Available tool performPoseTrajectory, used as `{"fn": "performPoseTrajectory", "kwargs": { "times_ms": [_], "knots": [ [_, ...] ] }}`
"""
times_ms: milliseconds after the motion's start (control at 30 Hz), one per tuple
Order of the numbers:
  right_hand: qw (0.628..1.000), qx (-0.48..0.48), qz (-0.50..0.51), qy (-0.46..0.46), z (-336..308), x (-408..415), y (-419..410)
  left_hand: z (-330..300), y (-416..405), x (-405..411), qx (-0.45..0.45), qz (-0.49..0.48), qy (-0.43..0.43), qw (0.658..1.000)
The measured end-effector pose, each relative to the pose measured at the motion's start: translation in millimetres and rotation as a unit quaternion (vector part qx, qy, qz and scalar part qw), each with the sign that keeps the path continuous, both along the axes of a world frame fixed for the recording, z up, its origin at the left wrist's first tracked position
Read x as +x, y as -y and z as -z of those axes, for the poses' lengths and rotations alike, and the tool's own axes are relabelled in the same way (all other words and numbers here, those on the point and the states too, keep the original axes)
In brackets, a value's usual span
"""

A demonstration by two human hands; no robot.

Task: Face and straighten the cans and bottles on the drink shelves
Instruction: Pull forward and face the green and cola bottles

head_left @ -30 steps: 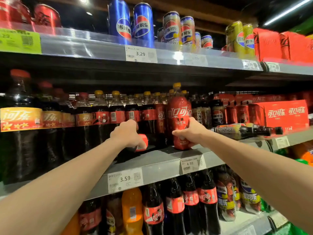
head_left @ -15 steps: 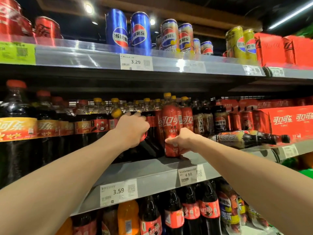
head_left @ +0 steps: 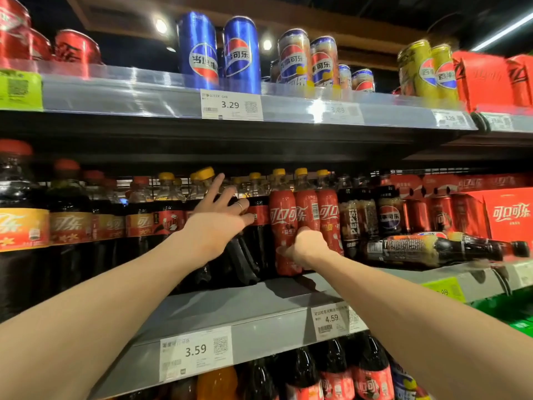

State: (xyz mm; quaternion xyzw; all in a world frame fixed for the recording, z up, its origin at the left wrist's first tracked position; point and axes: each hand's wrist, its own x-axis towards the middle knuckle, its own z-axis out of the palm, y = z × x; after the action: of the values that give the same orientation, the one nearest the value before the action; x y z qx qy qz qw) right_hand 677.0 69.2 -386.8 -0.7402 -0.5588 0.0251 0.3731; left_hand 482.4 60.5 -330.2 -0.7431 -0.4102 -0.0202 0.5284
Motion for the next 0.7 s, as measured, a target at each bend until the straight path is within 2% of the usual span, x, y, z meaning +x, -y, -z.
{"fn": "performPoseTrajectory", "kwargs": {
  "times_ms": [100,167,233,333,400,600,700],
  "knots": [
    [0.999,-0.011,0.035,-0.008,5,-7,8,-2,0,-11,0.001,0.02,0.0,1.0],
    [0.996,0.075,0.036,-0.033,3,-15,20,-3,0,-19,0.003,0.039,0.002,0.999],
    [0.99,0.129,-0.041,-0.028,-5,-26,35,-4,3,-28,0.005,0.051,0.0,0.999],
    [0.98,0.005,-0.192,-0.047,-14,-49,50,-3,16,-42,0.012,0.071,0.005,0.997],
    [0.967,-0.041,-0.245,-0.055,-15,-66,46,-2,25,-51,0.017,0.085,0.002,0.996],
    [0.965,-0.005,-0.264,0.006,-16,-105,42,-8,35,-79,-0.002,0.144,0.031,0.989],
    [0.966,-0.031,-0.256,-0.011,-20,-112,43,-1,31,-93,-0.012,0.164,0.122,0.979]
  ]
}}
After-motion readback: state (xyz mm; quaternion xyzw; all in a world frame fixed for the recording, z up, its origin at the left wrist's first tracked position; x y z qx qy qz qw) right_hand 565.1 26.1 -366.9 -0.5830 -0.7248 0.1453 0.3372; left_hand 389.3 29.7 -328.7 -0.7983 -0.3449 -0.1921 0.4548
